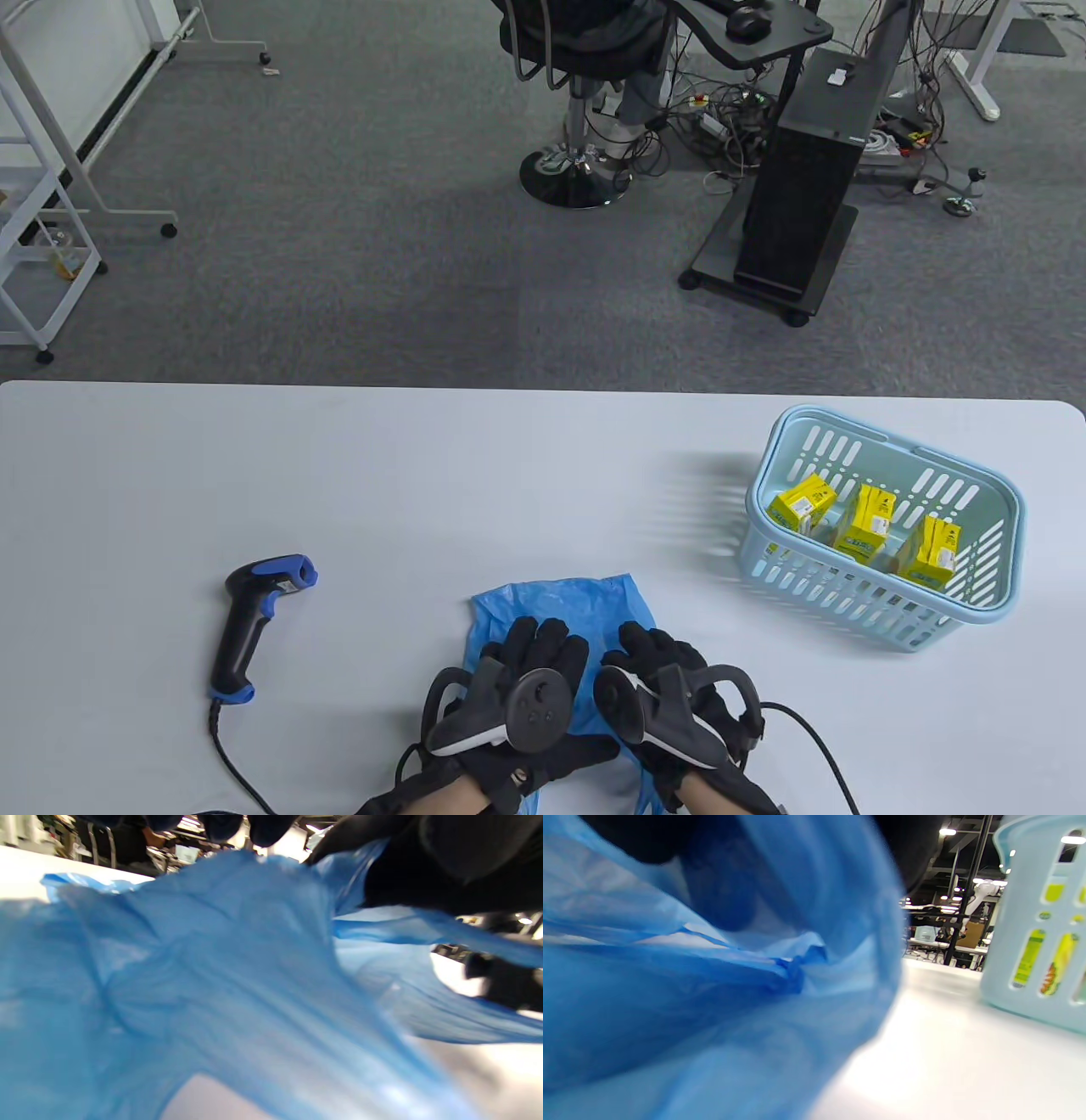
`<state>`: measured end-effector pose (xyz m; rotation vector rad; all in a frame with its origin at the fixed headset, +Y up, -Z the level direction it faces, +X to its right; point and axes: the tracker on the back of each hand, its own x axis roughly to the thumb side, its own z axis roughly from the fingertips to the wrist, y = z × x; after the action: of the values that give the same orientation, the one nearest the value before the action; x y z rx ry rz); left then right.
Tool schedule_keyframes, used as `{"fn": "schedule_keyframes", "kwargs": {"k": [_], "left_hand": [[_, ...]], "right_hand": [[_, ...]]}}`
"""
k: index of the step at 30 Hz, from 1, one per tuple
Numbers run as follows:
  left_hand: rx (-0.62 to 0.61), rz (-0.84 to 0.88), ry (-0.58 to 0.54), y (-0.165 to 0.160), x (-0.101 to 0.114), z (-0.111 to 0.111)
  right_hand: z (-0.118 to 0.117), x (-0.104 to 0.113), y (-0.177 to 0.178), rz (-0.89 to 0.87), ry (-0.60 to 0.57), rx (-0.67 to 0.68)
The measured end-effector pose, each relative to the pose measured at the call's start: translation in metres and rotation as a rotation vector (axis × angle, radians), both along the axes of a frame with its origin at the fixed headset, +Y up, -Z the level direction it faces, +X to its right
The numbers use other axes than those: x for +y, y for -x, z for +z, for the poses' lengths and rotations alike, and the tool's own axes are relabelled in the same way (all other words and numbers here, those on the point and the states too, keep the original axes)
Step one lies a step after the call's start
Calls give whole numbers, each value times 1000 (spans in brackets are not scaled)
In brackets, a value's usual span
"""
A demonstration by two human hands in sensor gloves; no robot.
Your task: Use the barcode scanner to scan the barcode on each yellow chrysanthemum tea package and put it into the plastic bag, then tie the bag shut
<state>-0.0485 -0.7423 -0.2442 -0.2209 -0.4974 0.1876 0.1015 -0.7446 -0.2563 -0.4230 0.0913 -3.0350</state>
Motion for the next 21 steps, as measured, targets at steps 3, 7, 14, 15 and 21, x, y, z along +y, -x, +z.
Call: {"fn": "schedule_keyframes", "kwargs": {"k": [3, 7, 14, 15, 21], "left_hand": [[35, -109, -12, -5, -6, -4], [121, -150, -28, 1, -9, -11], [230, -185, 20, 33, -18, -24], [242, -180, 13, 38, -18, -24], [267, -204, -93, 49, -11, -25]], "right_hand": [[2, 1, 1, -23, -2, 15], [2, 3, -1, -17, -29, 21], [-3, -2, -11, 18, -41, 2], [-3, -2, -12, 13, -40, -1], [-3, -4, -9, 16, -26, 0]]}}
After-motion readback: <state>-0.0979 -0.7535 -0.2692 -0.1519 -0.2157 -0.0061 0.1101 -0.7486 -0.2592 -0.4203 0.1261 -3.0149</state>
